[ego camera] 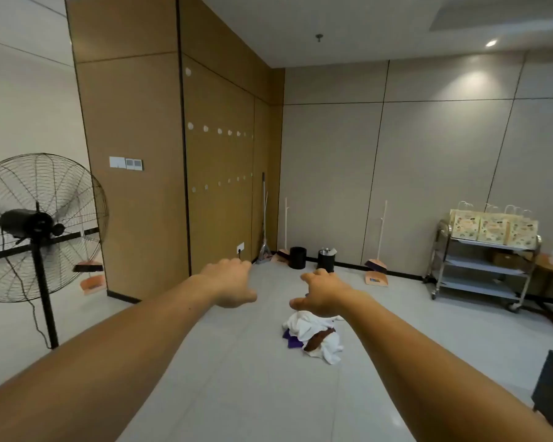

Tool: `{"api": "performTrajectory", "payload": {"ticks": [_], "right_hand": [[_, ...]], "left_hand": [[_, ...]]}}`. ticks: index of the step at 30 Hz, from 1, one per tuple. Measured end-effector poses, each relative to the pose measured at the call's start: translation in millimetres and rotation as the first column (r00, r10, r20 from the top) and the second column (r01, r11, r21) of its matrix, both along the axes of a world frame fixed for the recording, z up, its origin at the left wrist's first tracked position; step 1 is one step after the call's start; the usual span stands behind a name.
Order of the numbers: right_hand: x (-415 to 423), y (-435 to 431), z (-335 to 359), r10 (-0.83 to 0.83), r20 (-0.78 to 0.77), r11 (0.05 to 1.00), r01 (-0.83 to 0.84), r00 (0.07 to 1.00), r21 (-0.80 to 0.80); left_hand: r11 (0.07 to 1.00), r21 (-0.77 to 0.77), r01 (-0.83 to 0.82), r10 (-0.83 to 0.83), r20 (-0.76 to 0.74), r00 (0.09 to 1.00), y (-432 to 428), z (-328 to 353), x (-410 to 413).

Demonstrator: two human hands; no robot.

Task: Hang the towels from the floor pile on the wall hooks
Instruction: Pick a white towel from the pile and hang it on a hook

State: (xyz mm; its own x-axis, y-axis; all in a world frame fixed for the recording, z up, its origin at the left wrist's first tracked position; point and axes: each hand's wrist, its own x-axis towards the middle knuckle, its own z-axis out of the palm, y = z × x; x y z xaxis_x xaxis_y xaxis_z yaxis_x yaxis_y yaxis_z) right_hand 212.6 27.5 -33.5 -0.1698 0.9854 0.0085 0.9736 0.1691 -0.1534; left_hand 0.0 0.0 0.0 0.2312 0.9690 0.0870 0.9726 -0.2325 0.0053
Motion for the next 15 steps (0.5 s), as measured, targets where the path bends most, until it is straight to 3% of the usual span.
{"api": "performTrajectory", "payload": {"ticks": [15], "right_hand": [[37.8, 238.5, -3.2, 0.047, 0.032, 0.999, -0.047, 0.998, -0.027]], "left_hand": [[0.994, -0.067, -0.082, 0.084, 0.041, 0.996, 232.0, -16.8, 31.1]]}}
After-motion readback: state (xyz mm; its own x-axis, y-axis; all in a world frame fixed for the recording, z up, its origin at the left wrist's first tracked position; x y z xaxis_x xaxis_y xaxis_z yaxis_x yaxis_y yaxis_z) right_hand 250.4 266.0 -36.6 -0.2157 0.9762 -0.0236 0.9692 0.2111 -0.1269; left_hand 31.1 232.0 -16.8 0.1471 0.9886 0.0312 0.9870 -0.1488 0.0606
